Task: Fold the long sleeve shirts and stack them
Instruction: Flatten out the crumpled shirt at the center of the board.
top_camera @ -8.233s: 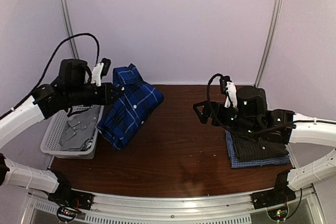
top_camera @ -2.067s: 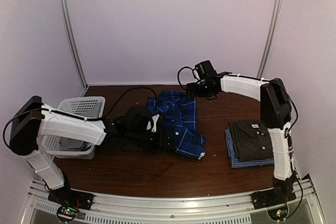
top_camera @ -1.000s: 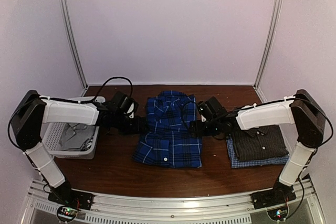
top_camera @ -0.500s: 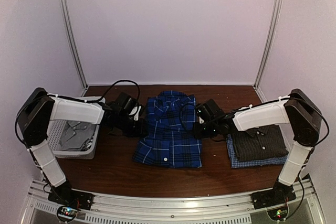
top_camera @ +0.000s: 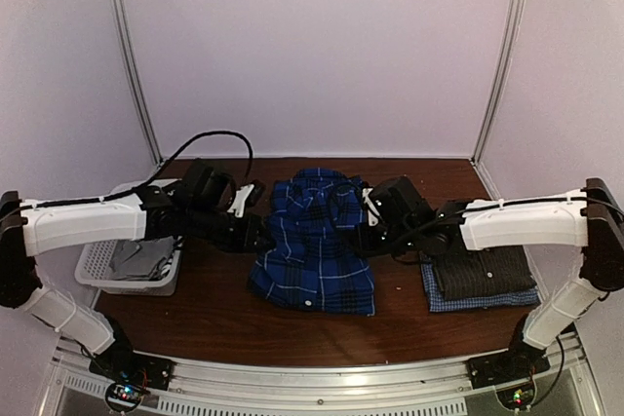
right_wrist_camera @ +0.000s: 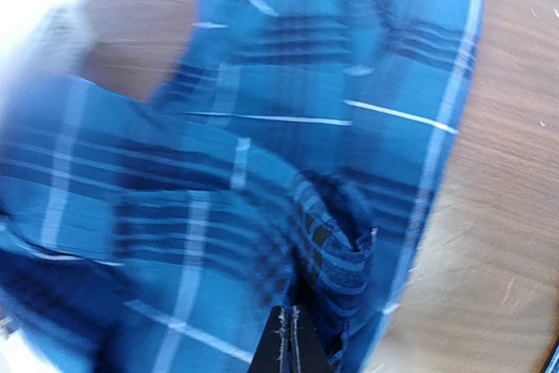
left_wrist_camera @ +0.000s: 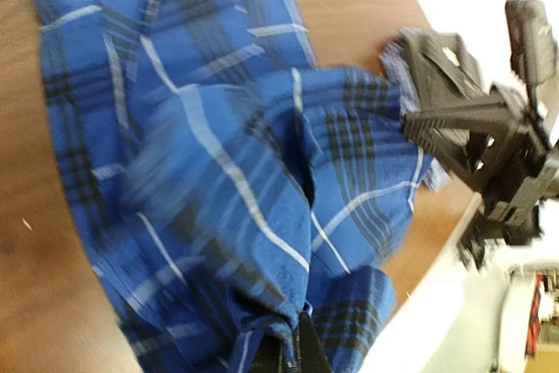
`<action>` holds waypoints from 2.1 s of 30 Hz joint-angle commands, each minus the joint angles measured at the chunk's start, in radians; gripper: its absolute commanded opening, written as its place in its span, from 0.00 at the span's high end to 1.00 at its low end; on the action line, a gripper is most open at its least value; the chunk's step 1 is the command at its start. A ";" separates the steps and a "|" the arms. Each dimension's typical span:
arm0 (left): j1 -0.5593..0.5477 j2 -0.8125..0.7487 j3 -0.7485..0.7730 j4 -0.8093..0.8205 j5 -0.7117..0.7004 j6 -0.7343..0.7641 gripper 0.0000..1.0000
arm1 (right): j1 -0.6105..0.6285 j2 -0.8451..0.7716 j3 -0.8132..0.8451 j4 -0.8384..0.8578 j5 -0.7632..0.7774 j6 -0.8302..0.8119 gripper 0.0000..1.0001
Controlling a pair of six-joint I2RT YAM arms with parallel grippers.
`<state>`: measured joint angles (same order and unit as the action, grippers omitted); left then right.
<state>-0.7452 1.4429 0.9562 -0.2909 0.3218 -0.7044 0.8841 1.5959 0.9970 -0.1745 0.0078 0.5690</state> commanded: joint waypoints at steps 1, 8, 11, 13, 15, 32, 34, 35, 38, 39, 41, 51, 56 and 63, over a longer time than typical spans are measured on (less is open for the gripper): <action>-0.063 -0.126 -0.091 -0.073 0.057 -0.011 1.00 | 0.105 -0.134 -0.068 -0.061 0.016 0.058 1.00; -0.202 -0.285 -0.326 -0.096 0.095 -0.088 1.00 | 0.336 -0.323 -0.264 -0.090 0.056 0.254 1.00; -0.229 -0.323 -0.426 -0.084 0.104 -0.122 0.87 | 0.439 -0.329 -0.337 -0.046 0.051 0.337 1.00; -0.228 -0.352 -0.460 -0.088 0.102 -0.138 0.79 | 0.482 -0.309 -0.362 -0.044 0.063 0.375 0.99; -0.229 -0.381 -0.456 -0.110 0.090 -0.144 0.71 | 0.503 -0.299 -0.373 -0.051 0.073 0.398 0.98; -0.221 -0.409 -0.220 -0.238 -0.104 -0.066 0.51 | 0.549 -0.452 -0.245 -0.339 0.294 0.432 0.25; -0.220 -0.350 -0.194 -0.212 -0.103 -0.048 0.51 | 0.526 -0.455 -0.229 -0.358 0.334 0.434 0.22; -0.219 -0.315 -0.180 -0.202 -0.101 -0.036 0.51 | 0.511 -0.454 -0.224 -0.361 0.348 0.431 0.21; -0.219 -0.215 -0.145 -0.175 -0.088 0.003 0.49 | 0.470 -0.437 -0.217 -0.346 0.372 0.412 0.20; -0.220 -0.183 -0.134 -0.164 -0.067 0.018 0.48 | 0.456 -0.428 -0.220 -0.331 0.367 0.399 0.20; -0.220 -0.125 -0.128 -0.152 -0.022 0.032 0.48 | 0.440 -0.409 -0.224 -0.284 0.342 0.372 0.20; -0.327 -0.104 -0.311 -0.038 0.131 -0.064 0.61 | 0.484 -0.176 -0.205 -0.141 0.154 0.304 0.36; -0.409 -0.118 -0.386 -0.003 0.134 -0.145 0.62 | 0.548 -0.103 -0.229 -0.100 0.095 0.326 0.37; -0.411 -0.181 -0.271 -0.119 0.013 -0.132 0.62 | 0.584 -0.098 -0.242 -0.137 0.079 0.340 0.32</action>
<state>-1.1568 1.3052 0.5842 -0.3782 0.4156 -0.8337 1.4605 1.5131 0.7624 -0.2993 0.0963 0.8978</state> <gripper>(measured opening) 0.375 0.664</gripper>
